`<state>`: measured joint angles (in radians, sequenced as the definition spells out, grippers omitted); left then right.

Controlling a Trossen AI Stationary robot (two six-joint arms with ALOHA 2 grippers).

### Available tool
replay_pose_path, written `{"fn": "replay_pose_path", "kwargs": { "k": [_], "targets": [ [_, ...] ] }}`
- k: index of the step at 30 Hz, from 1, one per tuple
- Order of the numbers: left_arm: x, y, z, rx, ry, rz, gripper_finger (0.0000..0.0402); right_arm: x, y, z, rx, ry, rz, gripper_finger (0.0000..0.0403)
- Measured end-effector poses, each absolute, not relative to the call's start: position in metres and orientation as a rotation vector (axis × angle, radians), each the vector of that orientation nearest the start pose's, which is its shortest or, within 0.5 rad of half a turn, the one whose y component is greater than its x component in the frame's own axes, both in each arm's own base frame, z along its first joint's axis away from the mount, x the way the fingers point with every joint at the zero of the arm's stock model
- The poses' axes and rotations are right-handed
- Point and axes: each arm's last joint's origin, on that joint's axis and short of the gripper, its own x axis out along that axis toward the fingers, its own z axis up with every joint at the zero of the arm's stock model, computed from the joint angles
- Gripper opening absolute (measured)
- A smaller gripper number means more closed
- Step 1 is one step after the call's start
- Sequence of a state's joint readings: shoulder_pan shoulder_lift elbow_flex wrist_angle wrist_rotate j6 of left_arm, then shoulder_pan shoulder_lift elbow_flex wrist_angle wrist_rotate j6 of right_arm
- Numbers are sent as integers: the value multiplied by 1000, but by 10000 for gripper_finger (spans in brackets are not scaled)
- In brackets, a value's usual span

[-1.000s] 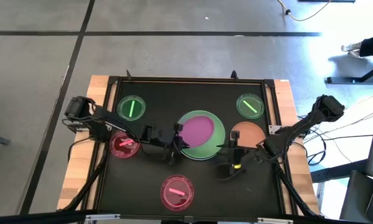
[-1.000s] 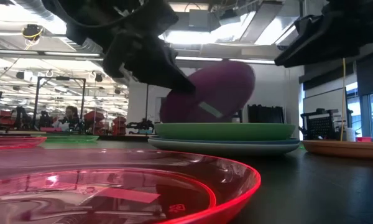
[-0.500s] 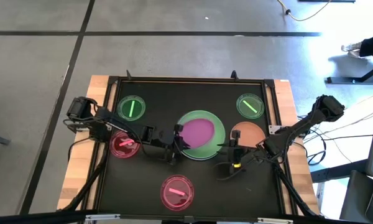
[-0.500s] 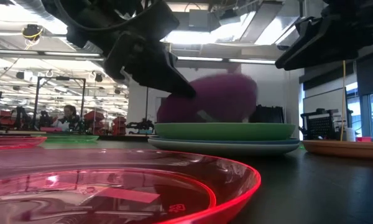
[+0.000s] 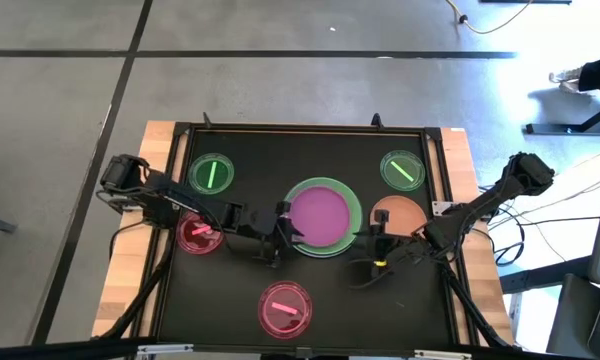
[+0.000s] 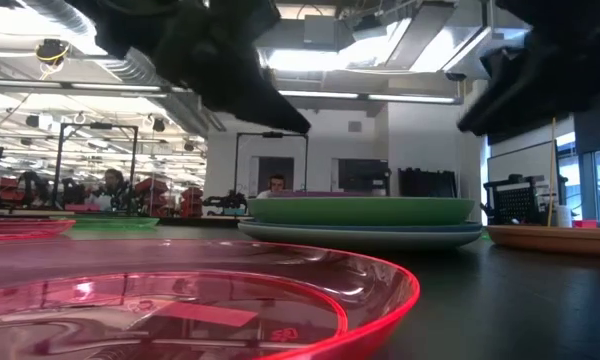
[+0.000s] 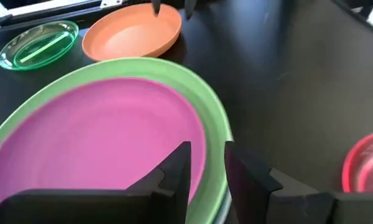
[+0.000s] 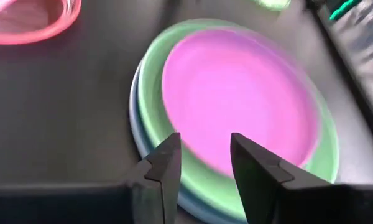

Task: Stack plastic plates
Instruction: Stack the small orange plate on the small pink plate

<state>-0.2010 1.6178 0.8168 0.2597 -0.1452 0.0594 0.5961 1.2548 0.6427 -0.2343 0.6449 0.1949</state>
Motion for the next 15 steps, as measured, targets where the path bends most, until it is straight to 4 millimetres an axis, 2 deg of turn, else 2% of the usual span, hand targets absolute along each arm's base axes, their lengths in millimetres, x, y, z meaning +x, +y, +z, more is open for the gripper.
{"fn": "replay_pose_path", "kwargs": {
  "k": [7, 15],
  "targets": [
    [317, -73, 192, 165, 508, -89, 91, 192, 114, 185, -101, 863, -55, 129],
    [317, -73, 191, 177, 514, -51, 92, 175, 104, 175, 96, 1038, -268, 129]
  ]
}}
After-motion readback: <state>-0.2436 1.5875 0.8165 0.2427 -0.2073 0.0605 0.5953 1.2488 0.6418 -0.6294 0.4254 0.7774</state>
